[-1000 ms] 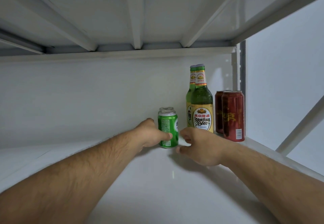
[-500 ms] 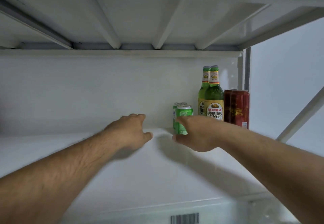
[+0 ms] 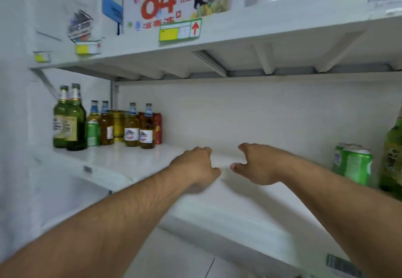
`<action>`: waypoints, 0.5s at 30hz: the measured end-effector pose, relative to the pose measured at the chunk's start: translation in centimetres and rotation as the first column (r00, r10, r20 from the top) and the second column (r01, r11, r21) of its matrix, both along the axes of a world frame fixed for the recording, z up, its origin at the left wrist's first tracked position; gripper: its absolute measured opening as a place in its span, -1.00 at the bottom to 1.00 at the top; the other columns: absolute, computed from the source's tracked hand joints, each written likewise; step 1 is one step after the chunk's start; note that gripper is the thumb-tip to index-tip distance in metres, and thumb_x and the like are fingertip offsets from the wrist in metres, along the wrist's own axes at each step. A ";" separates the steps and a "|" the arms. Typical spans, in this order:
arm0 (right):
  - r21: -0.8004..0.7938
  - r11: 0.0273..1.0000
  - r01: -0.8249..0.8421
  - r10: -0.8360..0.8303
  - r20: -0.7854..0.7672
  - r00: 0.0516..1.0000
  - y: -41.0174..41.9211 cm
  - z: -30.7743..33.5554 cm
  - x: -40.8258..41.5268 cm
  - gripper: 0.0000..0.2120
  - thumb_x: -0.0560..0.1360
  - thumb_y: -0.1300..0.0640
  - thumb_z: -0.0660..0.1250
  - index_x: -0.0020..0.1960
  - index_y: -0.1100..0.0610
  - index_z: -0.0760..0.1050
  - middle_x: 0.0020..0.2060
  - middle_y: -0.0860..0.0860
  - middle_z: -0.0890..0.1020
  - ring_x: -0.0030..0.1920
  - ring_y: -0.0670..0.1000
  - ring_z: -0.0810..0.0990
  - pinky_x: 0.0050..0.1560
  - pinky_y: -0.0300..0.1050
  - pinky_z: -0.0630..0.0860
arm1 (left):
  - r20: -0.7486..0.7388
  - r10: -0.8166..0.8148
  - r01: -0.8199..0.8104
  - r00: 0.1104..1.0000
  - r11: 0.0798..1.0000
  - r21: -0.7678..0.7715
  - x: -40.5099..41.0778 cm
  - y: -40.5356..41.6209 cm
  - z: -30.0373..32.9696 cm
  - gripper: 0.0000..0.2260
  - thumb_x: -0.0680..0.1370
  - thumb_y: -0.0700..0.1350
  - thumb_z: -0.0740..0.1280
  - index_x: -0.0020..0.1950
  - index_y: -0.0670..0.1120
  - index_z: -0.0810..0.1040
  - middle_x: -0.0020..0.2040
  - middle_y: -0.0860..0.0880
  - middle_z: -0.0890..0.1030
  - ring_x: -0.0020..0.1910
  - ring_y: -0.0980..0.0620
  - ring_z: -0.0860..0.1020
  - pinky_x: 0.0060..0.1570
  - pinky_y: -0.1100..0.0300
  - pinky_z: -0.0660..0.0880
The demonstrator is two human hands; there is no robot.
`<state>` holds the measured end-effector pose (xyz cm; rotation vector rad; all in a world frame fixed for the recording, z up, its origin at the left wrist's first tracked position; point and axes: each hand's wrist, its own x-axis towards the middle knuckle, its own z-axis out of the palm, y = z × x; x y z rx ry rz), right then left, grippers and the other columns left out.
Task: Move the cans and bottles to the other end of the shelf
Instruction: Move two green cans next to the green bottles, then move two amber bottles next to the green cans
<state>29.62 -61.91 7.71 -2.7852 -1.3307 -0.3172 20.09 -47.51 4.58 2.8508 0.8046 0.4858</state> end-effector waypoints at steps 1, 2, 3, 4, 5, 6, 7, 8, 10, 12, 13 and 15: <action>0.003 0.999 -0.036 0.036 -0.010 0.999 0.5 -0.2 -0.8 -0.35 0.63 -0.26 0.12 0.57 0.10 0.18 0.46 0.05 0.42 0.40 0.14 0.44 0.33 0.08 0.43 | -0.005 0.046 -0.046 0.999 0.999 -0.005 -1.3 0.2 -0.1 -0.32 0.62 0.22 0.25 0.67 0.01 0.14 0.63 -0.03 0.27 0.54 -0.11 0.34 0.42 -0.03 0.40; 0.007 0.997 -0.072 0.072 -0.021 0.997 0.8 -0.4 -1.5 -0.35 0.63 -0.26 0.12 0.57 0.09 0.18 0.46 0.04 0.42 0.40 0.14 0.44 0.33 0.08 0.43 | -0.010 0.092 -0.092 0.996 0.996 -0.008 -2.5 0.4 -0.3 -0.32 0.63 0.21 0.25 0.67 0.01 0.13 0.63 -0.03 0.27 0.54 -0.11 0.34 0.42 -0.03 0.41; 0.010 0.994 -0.108 0.108 -0.031 0.994 1.2 -0.6 -2.2 -0.35 0.63 -0.26 0.12 0.58 0.09 0.18 0.47 0.04 0.42 0.41 0.13 0.44 0.34 0.08 0.43 | -0.014 0.136 -0.136 0.991 0.991 -0.013 -3.8 0.6 -0.4 -0.33 0.63 0.21 0.25 0.67 0.01 0.13 0.63 -0.03 0.26 0.54 -0.11 0.34 0.41 -0.03 0.41; 0.014 0.990 -0.141 0.141 -0.042 0.989 1.5 -0.9 -2.8 -0.35 0.63 -0.25 0.12 0.58 0.10 0.17 0.48 0.04 0.41 0.42 0.13 0.43 0.35 0.07 0.42 | -0.017 0.175 -0.176 0.984 0.984 -0.023 -5.0 0.6 -0.6 -0.33 0.63 0.20 0.25 0.67 0.01 0.13 0.63 -0.03 0.26 0.54 -0.12 0.34 0.41 -0.02 0.41; 0.020 0.985 -0.170 0.170 -0.054 0.984 1.7 -1.2 -3.5 -0.35 0.63 -0.25 0.13 0.58 0.10 0.16 0.48 0.04 0.40 0.42 0.13 0.43 0.35 0.06 0.42 | -0.019 0.210 -0.210 0.978 0.977 -0.032 -6.1 0.7 -0.8 -0.33 0.63 0.20 0.25 0.68 0.02 0.13 0.63 -0.03 0.26 0.54 -0.12 0.34 0.41 -0.02 0.41; 0.025 0.981 -0.194 0.195 -0.066 0.978 1.9 -1.5 -4.2 -0.34 0.63 -0.24 0.13 0.59 0.10 0.15 0.49 0.04 0.39 0.43 0.13 0.42 0.36 0.05 0.42 | -0.023 0.241 -0.242 0.970 0.970 -0.036 -7.3 0.6 -1.0 -0.33 0.63 0.19 0.26 0.67 0.02 0.13 0.63 -0.03 0.28 0.54 -0.12 0.34 0.41 -0.03 0.41; 0.029 0.976 -0.217 0.218 -0.075 0.973 2.1 -1.8 -4.8 -0.34 0.63 -0.24 0.14 0.59 0.10 0.15 0.50 0.04 0.39 0.43 0.12 0.42 0.36 0.04 0.41 | -0.029 0.269 -0.270 0.963 0.962 -0.035 -8.4 0.6 -1.2 -0.34 0.63 0.19 0.26 0.67 0.01 0.15 0.62 -0.04 0.29 0.53 -0.12 0.35 0.41 -0.03 0.41; 0.031 0.971 -0.237 0.239 -0.082 0.968 2.4 -2.1 -5.4 -0.34 0.63 -0.24 0.14 0.59 0.10 0.15 0.50 0.05 0.38 0.43 0.12 0.42 0.37 0.04 0.41 | -0.037 0.292 -0.294 0.956 0.955 -0.033 -9.4 0.6 -1.4 -0.34 0.63 0.19 0.26 0.67 0.01 0.16 0.61 -0.04 0.30 0.53 -0.13 0.35 0.41 -0.04 0.42; 0.034 0.963 -0.268 0.270 -0.090 0.959 3.0 -2.5 -6.6 -0.34 0.63 -0.24 0.15 0.58 0.11 0.17 0.49 0.06 0.39 0.42 0.13 0.42 0.36 0.04 0.41 | -0.048 0.329 -0.331 0.943 0.943 -0.033 -11.2 0.5 -1.6 -0.34 0.63 0.19 0.27 0.67 0.01 0.16 0.61 -0.04 0.30 0.53 -0.13 0.36 0.41 -0.04 0.42; 0.041 0.956 -0.291 0.293 -0.085 0.952 3.7 -2.7 -7.6 -0.34 0.62 -0.24 0.15 0.58 0.11 0.19 0.48 0.07 0.41 0.41 0.13 0.44 0.33 0.05 0.43 | -0.048 0.358 -0.359 0.933 0.933 -0.029 -12.7 0.6 -1.5 -0.34 0.63 0.19 0.26 0.67 0.02 0.16 0.62 -0.04 0.29 0.53 -0.13 0.36 0.41 -0.05 0.43; 0.044 0.953 -0.299 0.302 -0.080 0.950 4.1 -2.7 -8.2 -0.34 0.62 -0.24 0.16 0.57 0.12 0.19 0.48 0.07 0.41 0.40 0.14 0.44 0.33 0.05 0.44 | -0.045 0.372 -0.373 0.927 0.927 -0.030 -13.4 0.7 -1.4 -0.35 0.63 0.19 0.26 0.67 0.02 0.16 0.63 -0.03 0.28 0.53 -0.13 0.36 0.41 -0.05 0.43; 0.045 0.948 -0.314 0.316 -0.072 0.946 4.9 -2.6 -9.3 -0.33 0.62 -0.24 0.15 0.59 0.12 0.16 0.49 0.07 0.40 0.41 0.14 0.43 0.34 0.04 0.43 | -0.038 0.398 -0.399 0.917 0.916 -0.041 -14.5 1.0 -1.2 -0.35 0.63 0.19 0.27 0.67 0.04 0.16 0.63 -0.02 0.27 0.53 -0.13 0.36 0.41 -0.06 0.44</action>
